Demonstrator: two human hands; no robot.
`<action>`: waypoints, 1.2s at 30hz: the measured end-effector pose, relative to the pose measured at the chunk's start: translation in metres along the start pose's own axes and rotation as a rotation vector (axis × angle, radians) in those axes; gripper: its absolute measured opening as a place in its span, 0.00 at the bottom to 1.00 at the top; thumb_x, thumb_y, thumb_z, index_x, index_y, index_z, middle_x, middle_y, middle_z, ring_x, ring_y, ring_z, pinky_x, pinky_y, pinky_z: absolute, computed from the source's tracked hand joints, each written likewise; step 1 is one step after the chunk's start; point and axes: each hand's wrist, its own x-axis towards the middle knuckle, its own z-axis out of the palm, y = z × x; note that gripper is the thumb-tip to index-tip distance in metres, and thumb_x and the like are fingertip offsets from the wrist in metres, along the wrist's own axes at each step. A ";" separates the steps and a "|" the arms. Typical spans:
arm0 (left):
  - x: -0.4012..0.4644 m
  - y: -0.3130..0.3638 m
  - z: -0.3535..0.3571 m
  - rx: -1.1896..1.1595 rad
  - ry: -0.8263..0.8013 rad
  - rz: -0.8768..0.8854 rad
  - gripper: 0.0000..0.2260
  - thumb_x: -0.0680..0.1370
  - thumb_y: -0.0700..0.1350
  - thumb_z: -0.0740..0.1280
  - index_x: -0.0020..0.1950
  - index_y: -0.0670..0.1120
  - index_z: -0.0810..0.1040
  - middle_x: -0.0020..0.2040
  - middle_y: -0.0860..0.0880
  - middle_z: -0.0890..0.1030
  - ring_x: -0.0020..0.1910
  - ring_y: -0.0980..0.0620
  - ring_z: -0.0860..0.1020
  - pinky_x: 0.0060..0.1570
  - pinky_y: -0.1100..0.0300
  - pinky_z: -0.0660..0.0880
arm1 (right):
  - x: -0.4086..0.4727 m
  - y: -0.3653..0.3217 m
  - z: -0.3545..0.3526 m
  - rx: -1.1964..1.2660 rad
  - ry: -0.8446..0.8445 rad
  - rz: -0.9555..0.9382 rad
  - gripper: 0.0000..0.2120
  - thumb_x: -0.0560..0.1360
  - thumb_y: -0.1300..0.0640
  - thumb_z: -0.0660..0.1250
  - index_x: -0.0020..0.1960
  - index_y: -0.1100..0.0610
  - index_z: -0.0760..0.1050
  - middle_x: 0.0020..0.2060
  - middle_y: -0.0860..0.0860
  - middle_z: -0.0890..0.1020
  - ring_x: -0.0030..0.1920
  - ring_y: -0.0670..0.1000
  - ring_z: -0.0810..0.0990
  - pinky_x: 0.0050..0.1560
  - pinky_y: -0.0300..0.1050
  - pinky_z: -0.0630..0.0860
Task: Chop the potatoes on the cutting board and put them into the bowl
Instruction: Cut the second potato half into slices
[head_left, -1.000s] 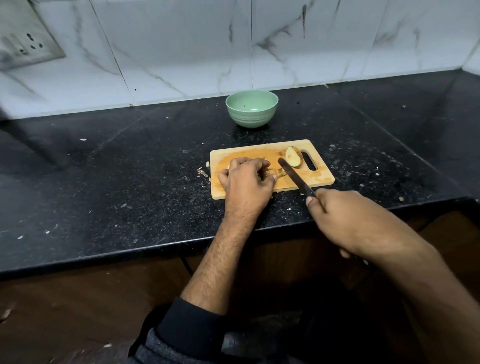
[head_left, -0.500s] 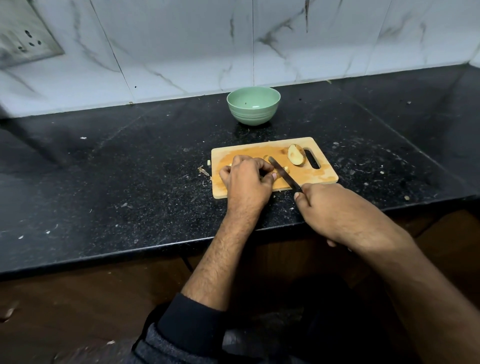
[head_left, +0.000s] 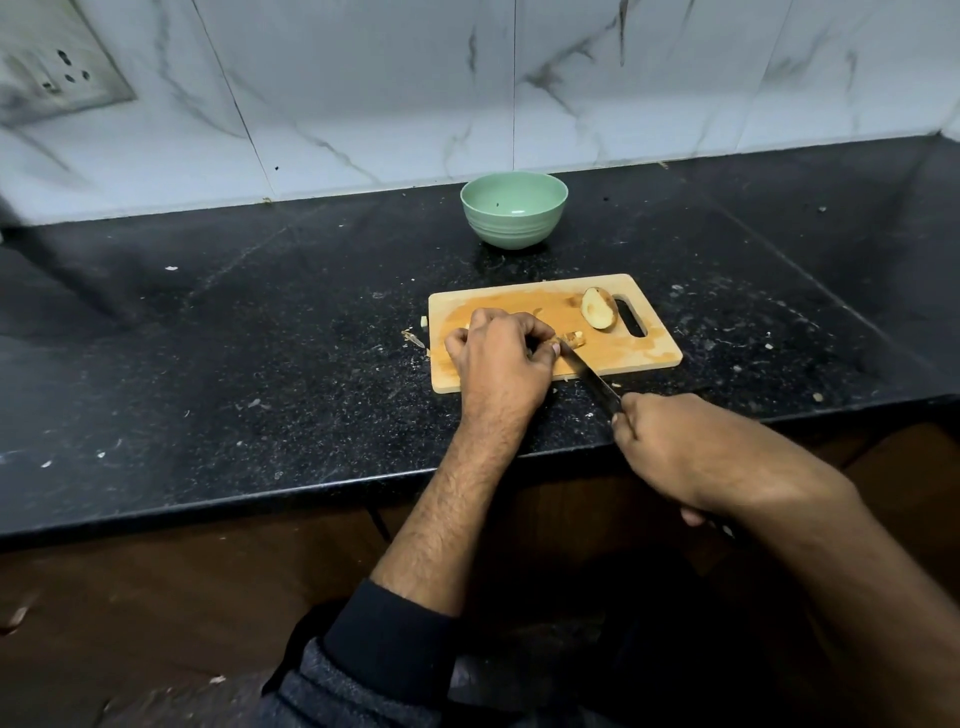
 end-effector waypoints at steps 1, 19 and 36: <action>0.000 0.000 0.000 0.002 0.001 0.002 0.05 0.75 0.51 0.75 0.50 0.55 0.84 0.48 0.60 0.78 0.58 0.57 0.69 0.65 0.50 0.59 | -0.004 0.002 0.000 0.005 -0.004 0.004 0.10 0.85 0.49 0.54 0.53 0.52 0.72 0.41 0.53 0.80 0.22 0.49 0.79 0.24 0.41 0.76; -0.006 -0.001 -0.007 -0.039 0.013 -0.001 0.06 0.75 0.48 0.75 0.51 0.54 0.85 0.53 0.59 0.80 0.63 0.57 0.70 0.65 0.51 0.56 | -0.008 -0.008 -0.006 -0.029 0.172 -0.040 0.17 0.85 0.43 0.50 0.46 0.49 0.71 0.31 0.50 0.82 0.20 0.46 0.79 0.35 0.44 0.78; -0.001 -0.002 -0.005 -0.023 0.020 -0.008 0.05 0.74 0.47 0.76 0.49 0.54 0.85 0.52 0.59 0.81 0.60 0.57 0.70 0.64 0.51 0.59 | 0.045 -0.004 0.013 -0.054 0.157 -0.091 0.16 0.85 0.50 0.51 0.42 0.54 0.67 0.33 0.50 0.72 0.30 0.48 0.70 0.35 0.45 0.70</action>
